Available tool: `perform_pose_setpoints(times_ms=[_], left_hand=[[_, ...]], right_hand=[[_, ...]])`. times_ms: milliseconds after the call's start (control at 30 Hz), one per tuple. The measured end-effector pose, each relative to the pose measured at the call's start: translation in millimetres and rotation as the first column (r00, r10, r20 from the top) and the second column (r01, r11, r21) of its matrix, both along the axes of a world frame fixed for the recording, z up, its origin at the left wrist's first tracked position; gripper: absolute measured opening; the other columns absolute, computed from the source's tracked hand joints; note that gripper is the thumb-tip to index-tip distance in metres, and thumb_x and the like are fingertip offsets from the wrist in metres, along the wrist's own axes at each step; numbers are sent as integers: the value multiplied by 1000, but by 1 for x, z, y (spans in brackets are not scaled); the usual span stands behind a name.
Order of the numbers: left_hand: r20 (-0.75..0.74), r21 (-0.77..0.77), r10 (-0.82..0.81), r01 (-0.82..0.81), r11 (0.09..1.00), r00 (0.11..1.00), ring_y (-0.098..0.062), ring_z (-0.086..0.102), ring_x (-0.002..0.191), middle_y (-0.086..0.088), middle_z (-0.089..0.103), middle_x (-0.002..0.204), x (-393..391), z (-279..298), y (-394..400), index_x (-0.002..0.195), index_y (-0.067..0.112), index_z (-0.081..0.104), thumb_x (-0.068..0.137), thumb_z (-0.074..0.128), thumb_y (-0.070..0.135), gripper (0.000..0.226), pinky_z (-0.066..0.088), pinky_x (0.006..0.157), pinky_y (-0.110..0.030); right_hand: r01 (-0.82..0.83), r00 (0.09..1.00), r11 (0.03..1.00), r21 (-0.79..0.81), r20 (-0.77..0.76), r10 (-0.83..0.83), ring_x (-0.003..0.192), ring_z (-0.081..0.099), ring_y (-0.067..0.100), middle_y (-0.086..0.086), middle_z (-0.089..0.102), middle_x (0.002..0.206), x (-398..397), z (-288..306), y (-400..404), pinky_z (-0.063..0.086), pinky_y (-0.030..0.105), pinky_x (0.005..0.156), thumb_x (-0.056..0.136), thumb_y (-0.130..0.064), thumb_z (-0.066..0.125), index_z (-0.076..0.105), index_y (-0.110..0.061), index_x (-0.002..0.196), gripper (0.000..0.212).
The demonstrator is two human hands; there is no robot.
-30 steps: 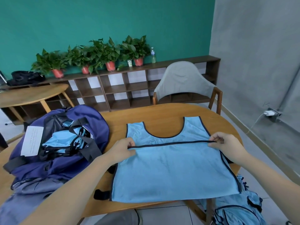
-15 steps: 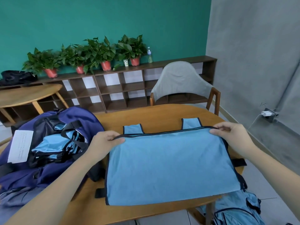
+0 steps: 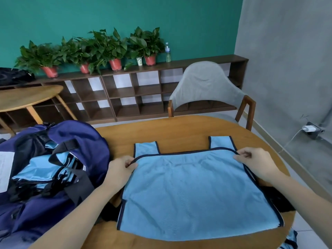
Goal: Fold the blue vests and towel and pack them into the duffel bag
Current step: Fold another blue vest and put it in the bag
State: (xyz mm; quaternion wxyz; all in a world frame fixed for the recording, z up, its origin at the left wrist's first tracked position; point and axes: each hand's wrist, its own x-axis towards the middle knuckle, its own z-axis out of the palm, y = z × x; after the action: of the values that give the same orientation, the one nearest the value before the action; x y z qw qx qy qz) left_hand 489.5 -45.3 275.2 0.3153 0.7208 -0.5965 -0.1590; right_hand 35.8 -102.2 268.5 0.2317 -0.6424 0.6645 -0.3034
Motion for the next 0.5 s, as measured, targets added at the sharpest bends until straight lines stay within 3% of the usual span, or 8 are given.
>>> perform_pose_setpoints(times_ms=[100,200,333,433,500], left_hand=[[-30,-105,24,-27,994,999,0,63,78,15,70,76,-2,6,7,80,33,66,93,70,26,15,43,69,-9],[-87,-197,7,-24,980,996,1,65,80,19,72,80,-8,21,11,86,33,70,93,70,29,9,48,77,-21],[-90,-285,25,-50,957,996,1,65,80,22,71,81,-13,51,1,91,31,72,93,70,32,3,47,74,-19],[-72,-249,63,-80,965,995,-5,65,81,14,72,83,-14,62,-26,93,29,70,96,65,35,8,49,78,-26],[27,-179,73,-67,982,997,-16,66,85,8,72,88,-8,54,-52,97,25,68,97,62,36,12,48,85,-34]], right_hand=[[13,998,998,-66,54,-9,83,61,3,-8,71,88,5,11,6,41,16,67,88,-29,77,76,-16,96,15],[52,990,986,-158,139,-30,87,60,-2,-13,69,90,11,30,11,41,13,71,87,-27,78,74,-22,94,9],[96,979,969,-229,198,-50,86,60,0,-11,69,89,14,55,-1,42,21,77,88,-32,76,73,-26,95,9],[122,979,961,-250,187,-76,87,61,2,-9,70,90,16,61,-24,45,27,81,89,-35,75,75,-24,97,14],[132,979,964,-231,181,-91,86,62,4,-7,70,90,20,59,-40,50,32,84,90,-32,74,76,-19,101,17]])
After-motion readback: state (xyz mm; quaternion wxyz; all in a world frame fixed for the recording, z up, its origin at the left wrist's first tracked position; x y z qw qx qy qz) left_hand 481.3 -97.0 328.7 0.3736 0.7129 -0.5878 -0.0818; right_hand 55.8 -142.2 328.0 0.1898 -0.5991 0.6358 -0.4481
